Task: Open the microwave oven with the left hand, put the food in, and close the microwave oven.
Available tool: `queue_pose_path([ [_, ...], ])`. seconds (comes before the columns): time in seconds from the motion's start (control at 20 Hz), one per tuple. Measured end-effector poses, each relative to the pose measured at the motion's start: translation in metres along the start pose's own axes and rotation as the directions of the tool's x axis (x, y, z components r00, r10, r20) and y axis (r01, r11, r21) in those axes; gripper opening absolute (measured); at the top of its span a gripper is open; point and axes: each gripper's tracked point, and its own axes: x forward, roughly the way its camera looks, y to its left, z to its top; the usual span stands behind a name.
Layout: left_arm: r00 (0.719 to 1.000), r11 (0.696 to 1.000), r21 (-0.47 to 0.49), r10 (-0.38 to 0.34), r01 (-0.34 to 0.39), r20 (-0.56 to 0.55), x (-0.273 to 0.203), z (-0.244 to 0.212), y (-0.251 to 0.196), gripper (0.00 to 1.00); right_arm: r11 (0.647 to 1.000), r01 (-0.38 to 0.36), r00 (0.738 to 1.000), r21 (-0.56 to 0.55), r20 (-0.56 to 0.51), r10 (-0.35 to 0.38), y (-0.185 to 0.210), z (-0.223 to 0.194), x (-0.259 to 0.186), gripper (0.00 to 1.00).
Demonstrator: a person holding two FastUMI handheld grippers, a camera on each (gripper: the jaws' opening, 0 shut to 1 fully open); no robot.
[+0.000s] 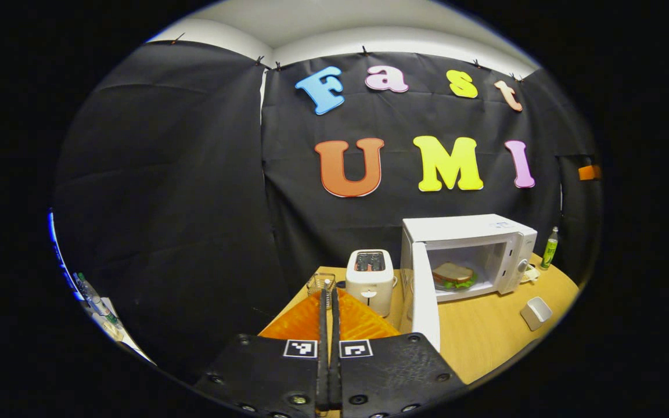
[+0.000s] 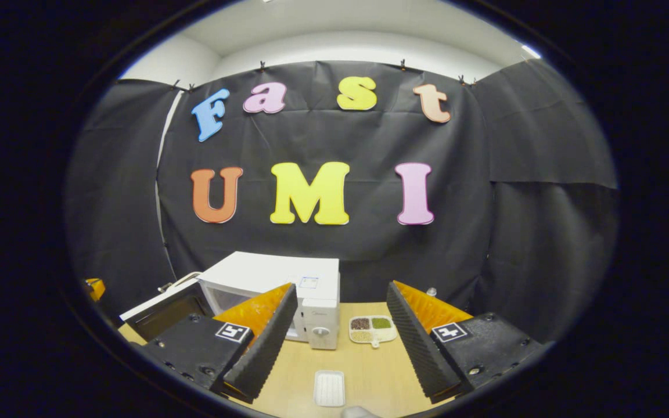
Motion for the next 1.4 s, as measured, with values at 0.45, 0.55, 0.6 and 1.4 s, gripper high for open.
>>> queue_pose_path([
  [0.45,0.993,1.0,0.01,-0.028,0.03,-0.116,0.023,-0.084,0.013,0.0,0.997,0.019,0.999,0.069,-0.045,-0.015,-0.006,-0.008,-0.015,0.99],
  [0.55,0.989,0.999,0.013,-0.05,0.052,-0.141,0.027,-0.096,0.005,0.0,0.998,0.025,0.999,0.06,-0.048,-0.022,-0.01,-0.009,-0.02,0.99],
  [0.6,0.987,0.998,0.02,-0.059,0.063,-0.149,0.03,-0.1,0.001,0.0,0.998,0.029,0.998,0.055,-0.052,-0.026,-0.013,-0.01,-0.023,0.99],
  [1.4,0.949,0.963,0.022,-0.259,0.267,-0.181,0.004,-0.108,-0.121,0.0,0.996,0.034,0.997,0.085,-0.079,-0.027,-0.038,-0.017,-0.031,0.92],
])
